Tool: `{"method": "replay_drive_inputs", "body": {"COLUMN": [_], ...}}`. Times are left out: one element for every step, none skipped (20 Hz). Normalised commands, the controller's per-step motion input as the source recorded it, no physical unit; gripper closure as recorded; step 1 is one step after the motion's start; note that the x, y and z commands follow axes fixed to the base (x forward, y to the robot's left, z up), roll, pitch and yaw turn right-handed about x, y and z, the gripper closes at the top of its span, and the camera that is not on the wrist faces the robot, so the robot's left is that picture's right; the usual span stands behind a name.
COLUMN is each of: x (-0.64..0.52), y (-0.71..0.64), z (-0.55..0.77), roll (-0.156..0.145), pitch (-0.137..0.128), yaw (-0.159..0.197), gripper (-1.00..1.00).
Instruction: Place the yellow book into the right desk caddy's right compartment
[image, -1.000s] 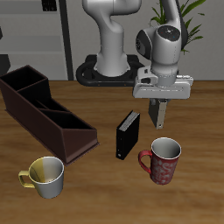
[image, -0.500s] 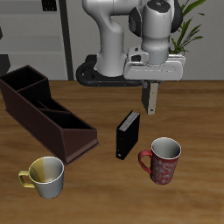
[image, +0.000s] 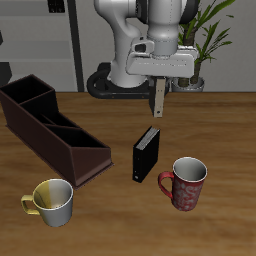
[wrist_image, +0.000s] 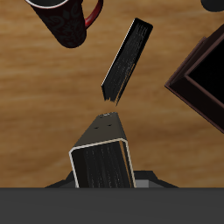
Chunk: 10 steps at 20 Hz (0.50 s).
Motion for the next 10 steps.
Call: {"method": "replay_drive_inputs", "body": {"x": [-0.12, -0.04, -0.16, -0.12, -0.16, -0.21, -0.12, -0.11, -0.23, -0.22], "y": [-0.35, -0.04, -0.27, -0.41, -0.31, -0.36, -0.22, -0.28, -0.50, -0.48], "z": [0.13, -0.01, 0.17, 0.18, 0.16, 0.14, 0.16, 0.11, 0.36, 0.32], "roll": [0.000, 0.000, -0.003, 0.006, 0.008, 0.007, 0.127, -0.039, -0.044, 0.023], "pitch": [0.055, 0.000, -0.013, 0.018, -0.006, -0.012, 0.038, 0.000, -0.027, -0.063], "yaw": [-0.051, 0.000, 0.009, -0.008, 0.050, 0.009, 0.039, -0.004, -0.028, 0.022], "gripper": [1.00, 1.00, 1.00, 1.00, 1.00, 1.00, 1.00, 1.00, 1.00, 1.00]}}
